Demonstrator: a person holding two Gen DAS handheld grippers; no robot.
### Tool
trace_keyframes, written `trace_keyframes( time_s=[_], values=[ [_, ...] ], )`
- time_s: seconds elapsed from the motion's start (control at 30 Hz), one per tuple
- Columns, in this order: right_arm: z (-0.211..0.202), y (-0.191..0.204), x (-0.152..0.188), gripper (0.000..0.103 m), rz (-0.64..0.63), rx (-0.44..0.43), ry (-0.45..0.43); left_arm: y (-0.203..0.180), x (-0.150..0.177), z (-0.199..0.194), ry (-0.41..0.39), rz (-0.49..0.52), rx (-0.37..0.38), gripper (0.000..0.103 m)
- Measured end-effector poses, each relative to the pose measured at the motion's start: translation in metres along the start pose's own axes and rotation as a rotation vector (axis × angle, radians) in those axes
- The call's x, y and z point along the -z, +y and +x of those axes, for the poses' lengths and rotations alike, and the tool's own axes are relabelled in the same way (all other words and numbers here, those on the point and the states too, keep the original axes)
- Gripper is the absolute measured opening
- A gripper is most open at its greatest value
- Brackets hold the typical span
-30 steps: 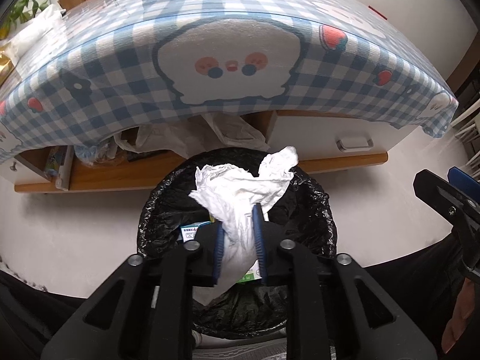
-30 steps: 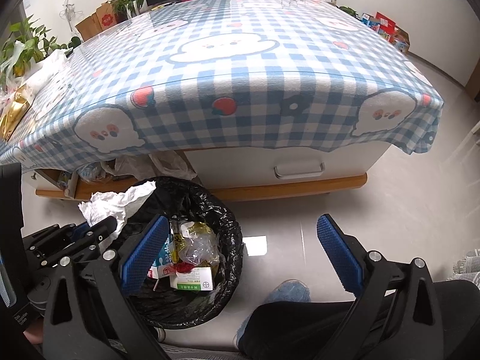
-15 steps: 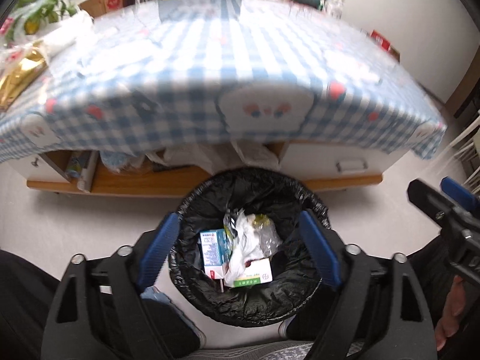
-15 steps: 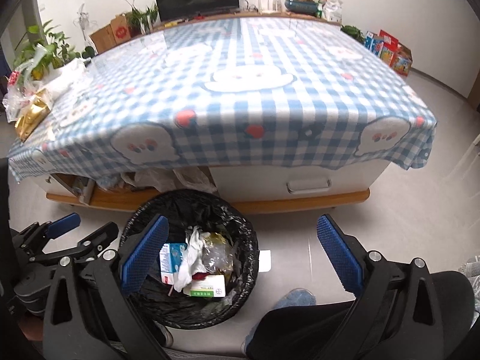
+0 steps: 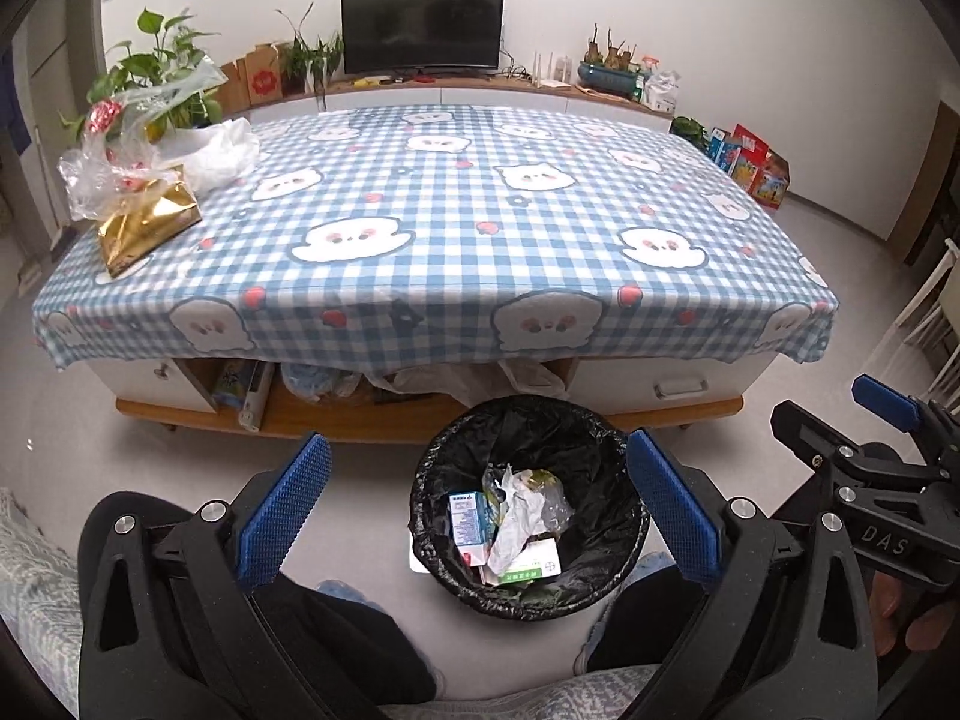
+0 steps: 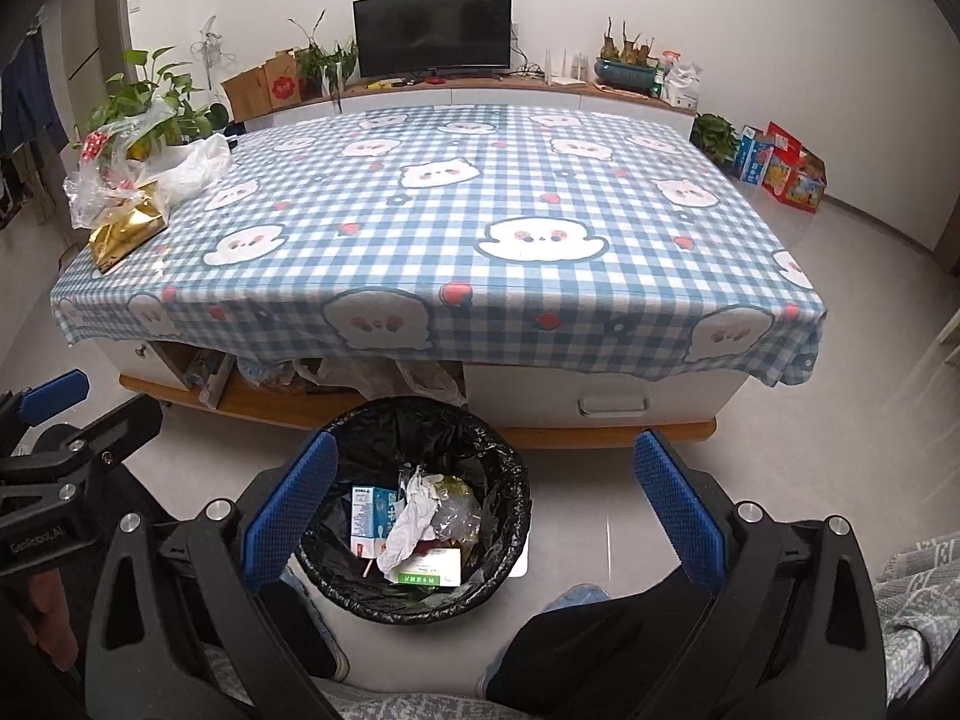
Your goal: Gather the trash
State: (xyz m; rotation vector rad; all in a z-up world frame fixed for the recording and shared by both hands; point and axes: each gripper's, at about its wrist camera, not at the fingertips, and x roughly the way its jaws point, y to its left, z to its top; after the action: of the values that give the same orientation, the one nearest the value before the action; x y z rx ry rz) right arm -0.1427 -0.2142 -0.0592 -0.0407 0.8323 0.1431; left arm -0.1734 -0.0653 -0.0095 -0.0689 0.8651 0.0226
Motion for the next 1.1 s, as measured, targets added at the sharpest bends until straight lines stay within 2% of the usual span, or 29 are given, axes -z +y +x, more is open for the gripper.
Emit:
trace_keyframes(
  time_s=[0.3,1.1],
  values=[
    [-0.019,-0.001,0.003,0.095,0.014,-0.004,-0.01,0.005,0.006,-0.013,-0.008,-0.001,-0.006,0.097],
    [-0.022,-0.001,0.001,0.095,0.011,-0.004,-0.026,0.003,0.005,-0.021,-0.021,0.008,-0.03,0.097]
  ],
)
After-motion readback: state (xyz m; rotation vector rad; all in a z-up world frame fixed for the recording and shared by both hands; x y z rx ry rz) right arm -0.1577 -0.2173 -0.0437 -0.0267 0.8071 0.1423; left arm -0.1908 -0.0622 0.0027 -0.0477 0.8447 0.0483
